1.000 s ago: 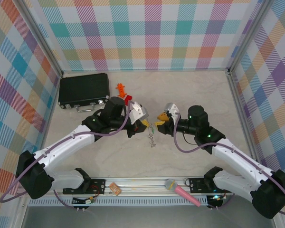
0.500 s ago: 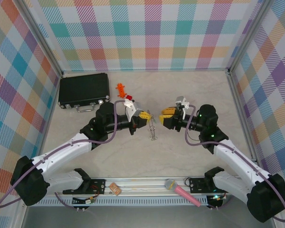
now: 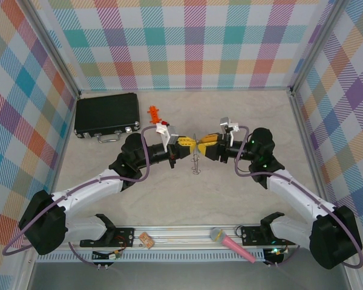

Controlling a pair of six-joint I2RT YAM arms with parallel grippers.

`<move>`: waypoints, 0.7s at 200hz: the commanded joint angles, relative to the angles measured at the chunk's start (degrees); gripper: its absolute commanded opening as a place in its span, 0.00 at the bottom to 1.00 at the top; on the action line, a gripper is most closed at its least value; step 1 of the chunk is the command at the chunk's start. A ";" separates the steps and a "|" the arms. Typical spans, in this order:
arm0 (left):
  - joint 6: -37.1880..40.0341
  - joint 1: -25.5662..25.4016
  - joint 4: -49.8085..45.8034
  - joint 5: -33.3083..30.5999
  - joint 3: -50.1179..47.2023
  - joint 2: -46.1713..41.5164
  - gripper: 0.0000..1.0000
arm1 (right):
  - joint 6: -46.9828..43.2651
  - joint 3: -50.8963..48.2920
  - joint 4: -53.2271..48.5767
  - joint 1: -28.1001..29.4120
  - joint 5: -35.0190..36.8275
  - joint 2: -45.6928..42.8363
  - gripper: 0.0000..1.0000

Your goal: Put the keys on the keyring

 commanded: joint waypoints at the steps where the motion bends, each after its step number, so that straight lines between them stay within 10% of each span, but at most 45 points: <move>1: -1.01 0.02 4.80 1.74 0.04 -0.57 0.00 | 2.50 2.41 4.83 -0.52 -3.02 1.31 0.31; 140: -1.80 0.02 2.04 3.81 2.30 0.69 0.00 | -1.36 1.52 3.20 -0.63 -3.24 -0.10 0.01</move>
